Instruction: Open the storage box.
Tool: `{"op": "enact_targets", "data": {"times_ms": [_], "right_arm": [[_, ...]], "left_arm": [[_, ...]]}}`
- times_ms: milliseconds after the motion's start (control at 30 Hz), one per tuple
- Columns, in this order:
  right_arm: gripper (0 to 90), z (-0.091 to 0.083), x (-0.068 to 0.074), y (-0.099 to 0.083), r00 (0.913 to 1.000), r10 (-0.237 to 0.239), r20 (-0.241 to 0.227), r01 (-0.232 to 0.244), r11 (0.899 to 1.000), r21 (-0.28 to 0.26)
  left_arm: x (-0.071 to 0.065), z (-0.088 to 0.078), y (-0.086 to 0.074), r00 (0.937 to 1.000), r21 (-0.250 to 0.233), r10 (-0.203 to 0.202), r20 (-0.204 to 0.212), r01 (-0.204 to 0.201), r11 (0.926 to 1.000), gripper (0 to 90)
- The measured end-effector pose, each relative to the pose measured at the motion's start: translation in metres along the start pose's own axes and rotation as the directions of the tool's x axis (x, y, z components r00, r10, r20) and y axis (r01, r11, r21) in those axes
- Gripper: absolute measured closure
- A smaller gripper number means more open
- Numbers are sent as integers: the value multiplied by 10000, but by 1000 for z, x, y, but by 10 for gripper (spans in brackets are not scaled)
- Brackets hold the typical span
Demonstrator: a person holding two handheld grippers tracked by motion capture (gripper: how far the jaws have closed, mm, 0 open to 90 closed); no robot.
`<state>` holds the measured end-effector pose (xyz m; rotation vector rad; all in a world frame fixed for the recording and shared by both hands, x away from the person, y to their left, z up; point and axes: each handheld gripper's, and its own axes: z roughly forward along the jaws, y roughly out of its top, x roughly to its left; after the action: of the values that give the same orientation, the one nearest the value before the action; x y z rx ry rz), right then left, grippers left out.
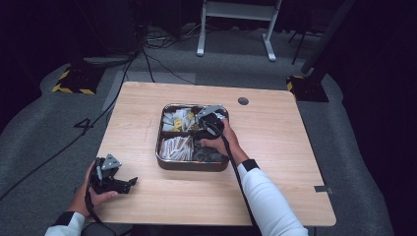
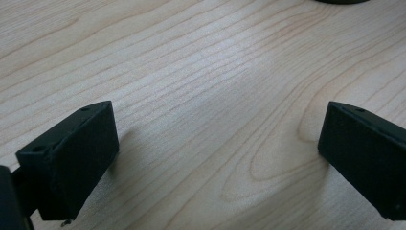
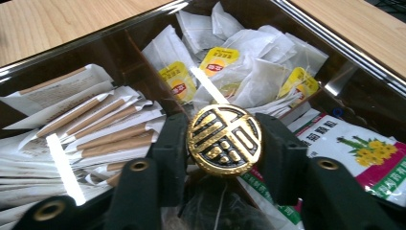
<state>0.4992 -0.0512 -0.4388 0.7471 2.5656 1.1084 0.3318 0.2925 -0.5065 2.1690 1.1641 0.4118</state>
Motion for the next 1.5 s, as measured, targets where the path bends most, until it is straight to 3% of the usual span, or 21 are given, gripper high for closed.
{"op": "enact_targets", "data": {"times_ms": [600, 900, 1500], "right_arm": [[585, -7, 1, 5, 9998, -161, 154, 160, 9999, 21], [585, -26, 1, 15, 9991, -399, 151, 403, 9988, -274], [585, -56, -5, 24, 9990, -440, 59, 443, 9979, -480]], "left_arm": [[0, 0, 0, 10000, 0, 2, -2, -2, 10000, 4], [0, 0, 0, 10000, 1, 27, 3, -27, 10000, 4], [0, 0, 0, 10000, 1, 26, 1, -26, 10000, 4]]}}
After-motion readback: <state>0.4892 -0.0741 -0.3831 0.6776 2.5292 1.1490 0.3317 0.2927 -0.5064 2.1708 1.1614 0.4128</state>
